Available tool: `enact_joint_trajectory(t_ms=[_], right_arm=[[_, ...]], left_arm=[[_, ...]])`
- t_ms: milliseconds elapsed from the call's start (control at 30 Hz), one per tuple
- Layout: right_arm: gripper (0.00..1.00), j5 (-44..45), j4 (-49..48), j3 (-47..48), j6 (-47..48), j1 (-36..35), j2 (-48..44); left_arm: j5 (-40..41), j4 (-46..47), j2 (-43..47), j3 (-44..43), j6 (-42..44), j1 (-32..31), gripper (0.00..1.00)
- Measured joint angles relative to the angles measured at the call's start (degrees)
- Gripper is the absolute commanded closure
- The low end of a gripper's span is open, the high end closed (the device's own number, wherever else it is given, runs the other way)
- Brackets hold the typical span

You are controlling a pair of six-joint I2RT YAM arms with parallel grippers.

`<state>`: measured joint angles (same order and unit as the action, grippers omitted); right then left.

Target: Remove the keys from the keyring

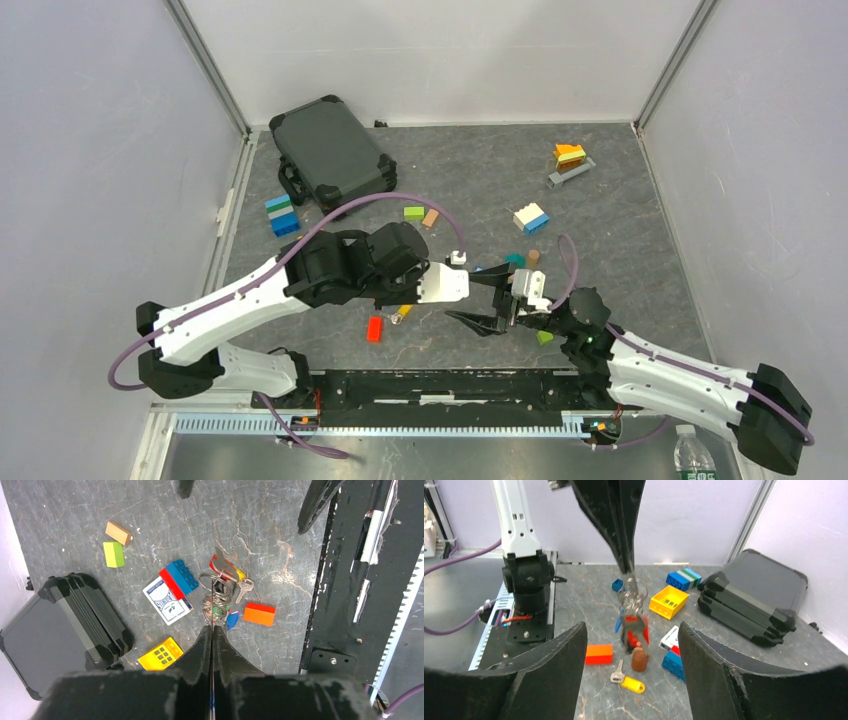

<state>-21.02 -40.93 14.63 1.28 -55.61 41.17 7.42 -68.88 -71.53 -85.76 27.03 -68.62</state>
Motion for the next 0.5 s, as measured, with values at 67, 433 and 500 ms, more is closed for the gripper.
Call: enact_joint_trajectory(t_ms=[67,433,500], right_arm=[[0.30,0.02,-3.45,0.00,-0.31,0.00,1.60],[0.35,-0.52,-15.80,-0.04,-6.14,-0.66,9.86],[0.36,-0.63,-17.31,-0.07,-6.93,-1.09,10.99]], left_arm=[[0.00,-0.33,-0.85,-0.35,0.55,-0.37,0.98],[0.09,-1.73,-1.95,-2.75,1.46,-1.64,0.98],[0.13,-1.73,-1.95,-2.80,1.49,-1.64,0.98]])
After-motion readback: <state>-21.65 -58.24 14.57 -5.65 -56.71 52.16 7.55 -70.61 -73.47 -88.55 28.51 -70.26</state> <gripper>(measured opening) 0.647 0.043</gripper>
